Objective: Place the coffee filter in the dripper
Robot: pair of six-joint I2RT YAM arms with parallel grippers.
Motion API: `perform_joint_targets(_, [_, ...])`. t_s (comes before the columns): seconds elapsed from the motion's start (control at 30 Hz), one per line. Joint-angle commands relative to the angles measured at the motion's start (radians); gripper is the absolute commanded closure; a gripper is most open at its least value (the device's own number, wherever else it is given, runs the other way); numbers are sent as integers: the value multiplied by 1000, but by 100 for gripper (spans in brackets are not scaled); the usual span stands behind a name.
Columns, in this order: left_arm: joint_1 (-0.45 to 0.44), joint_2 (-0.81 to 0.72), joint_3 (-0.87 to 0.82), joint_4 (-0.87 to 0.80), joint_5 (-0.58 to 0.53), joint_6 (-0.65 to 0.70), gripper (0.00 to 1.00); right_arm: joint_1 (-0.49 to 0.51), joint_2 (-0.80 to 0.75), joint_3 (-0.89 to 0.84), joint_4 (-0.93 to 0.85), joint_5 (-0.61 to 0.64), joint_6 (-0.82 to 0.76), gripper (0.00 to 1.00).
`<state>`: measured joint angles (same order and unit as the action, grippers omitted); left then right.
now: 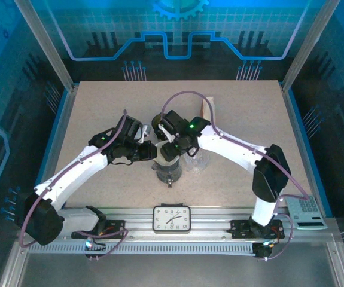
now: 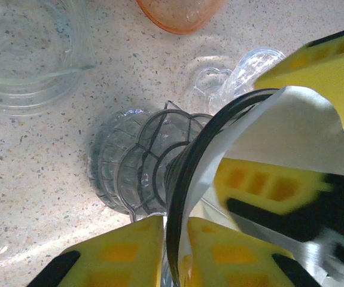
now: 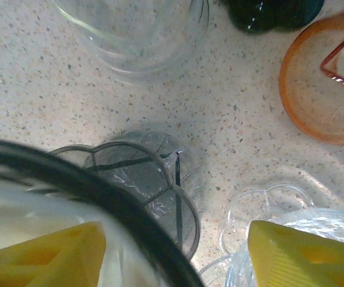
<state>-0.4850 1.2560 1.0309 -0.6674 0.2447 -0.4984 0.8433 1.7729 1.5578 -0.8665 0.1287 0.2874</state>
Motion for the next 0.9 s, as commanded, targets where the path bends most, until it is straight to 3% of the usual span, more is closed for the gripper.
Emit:
perform_joint_targets(0.0, [7,13,-12,-20,10,0,81,-5,-77,31,-29,22,19,34])
perform_joint_targets(0.23, [7,11,-12,-16,10,-5,80,-21,-165,-36,-21,38,50,34])
perform_joint_targets(0.43, [7,1,-12,-13,5,-9,66,-26,-190,-65,-11,33,62,34])
perform_joint_targets(0.7, [8,1,-17,-8,12,-14,75,-30,-193,-69,-3,31,65,34])
perform_joint_targets(0.8, [8,-1,-18,-7,12,-15,75,-34,-199,-68,-3,30,66,34])
perform_joint_targets(0.87, [8,-4,-19,-9,10,-15,69,-35,-206,-66,-2,28,68,34])
